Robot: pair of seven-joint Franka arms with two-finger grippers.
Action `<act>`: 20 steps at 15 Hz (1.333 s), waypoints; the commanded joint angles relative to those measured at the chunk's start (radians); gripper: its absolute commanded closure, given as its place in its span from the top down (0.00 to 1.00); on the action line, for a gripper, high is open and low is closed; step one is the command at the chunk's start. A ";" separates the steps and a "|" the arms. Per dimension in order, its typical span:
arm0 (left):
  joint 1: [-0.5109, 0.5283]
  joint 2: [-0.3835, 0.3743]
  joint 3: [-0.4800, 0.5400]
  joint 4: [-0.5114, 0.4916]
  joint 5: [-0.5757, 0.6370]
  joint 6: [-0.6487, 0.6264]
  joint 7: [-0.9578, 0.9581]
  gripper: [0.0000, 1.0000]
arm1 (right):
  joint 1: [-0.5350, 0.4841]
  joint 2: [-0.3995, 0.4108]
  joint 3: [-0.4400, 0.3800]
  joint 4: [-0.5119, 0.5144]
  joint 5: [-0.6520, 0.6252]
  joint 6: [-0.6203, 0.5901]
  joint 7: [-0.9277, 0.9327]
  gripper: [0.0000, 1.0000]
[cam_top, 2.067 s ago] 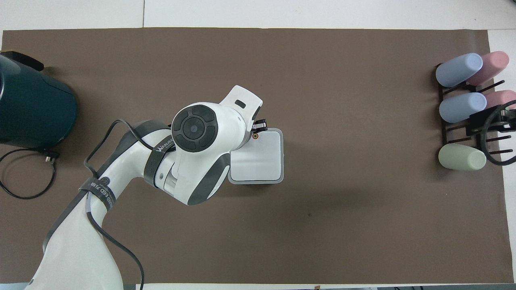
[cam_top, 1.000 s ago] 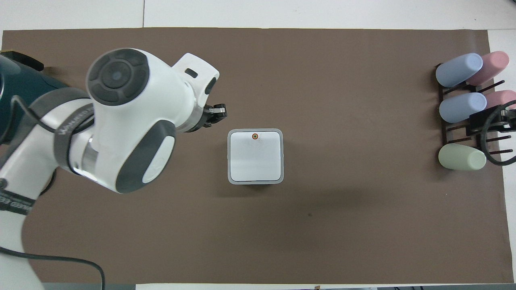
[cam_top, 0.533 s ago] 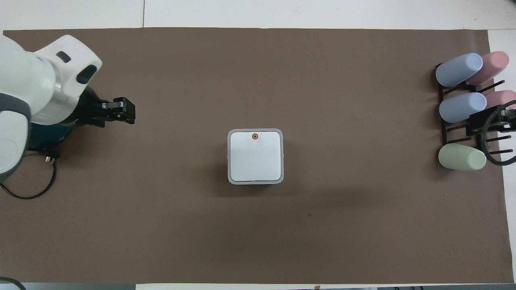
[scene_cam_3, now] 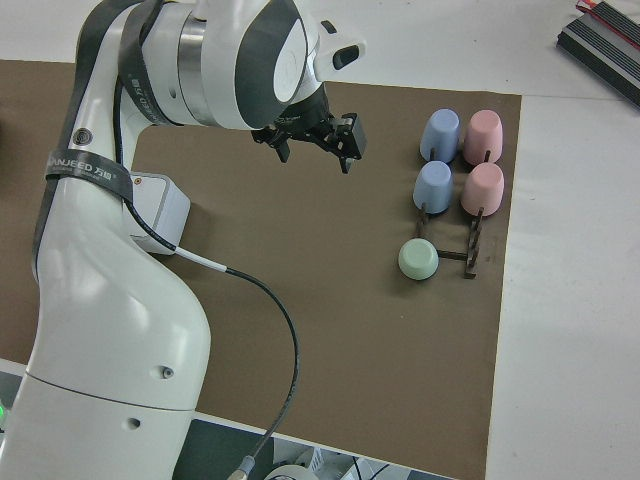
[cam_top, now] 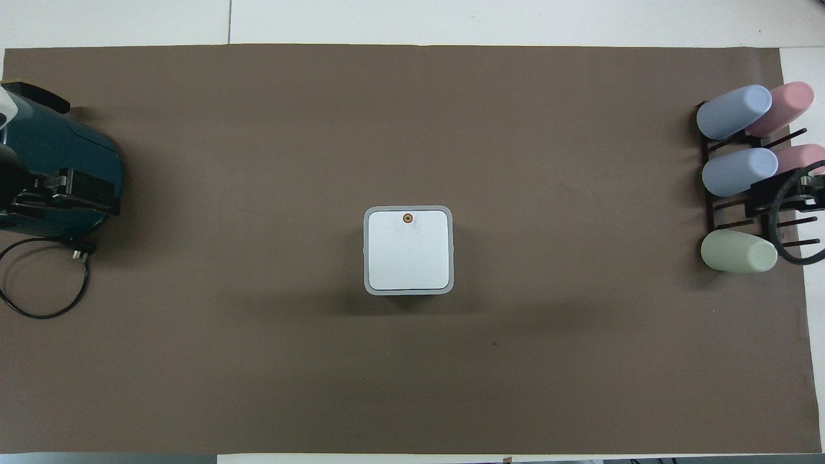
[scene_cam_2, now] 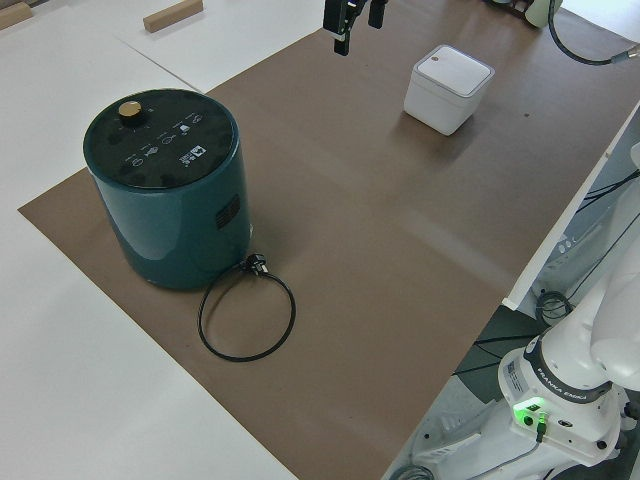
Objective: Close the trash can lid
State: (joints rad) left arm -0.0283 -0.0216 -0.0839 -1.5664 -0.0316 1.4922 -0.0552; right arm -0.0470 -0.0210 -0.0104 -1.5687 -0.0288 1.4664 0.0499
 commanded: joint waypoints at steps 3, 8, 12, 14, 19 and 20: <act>-0.002 -0.029 -0.010 -0.069 0.021 0.006 0.032 1.00 | -0.007 -0.016 0.003 -0.019 -0.002 0.006 -0.024 1.00; -0.091 -0.026 0.058 -0.063 0.018 0.010 0.012 1.00 | -0.007 -0.016 0.003 -0.019 -0.002 0.006 -0.024 1.00; -0.068 0.003 0.041 0.006 0.013 -0.023 0.017 1.00 | -0.007 -0.016 0.003 -0.019 -0.002 0.006 -0.024 1.00; -0.029 0.003 0.000 0.005 0.012 -0.021 0.015 1.00 | -0.007 -0.016 0.003 -0.019 -0.002 0.006 -0.024 1.00; -0.025 -0.003 -0.002 0.002 0.012 -0.021 0.014 1.00 | -0.007 -0.016 0.003 -0.019 -0.002 0.006 -0.024 1.00; -0.024 0.000 -0.001 0.000 0.012 -0.020 0.018 1.00 | -0.007 -0.016 0.003 -0.019 -0.002 0.006 -0.024 1.00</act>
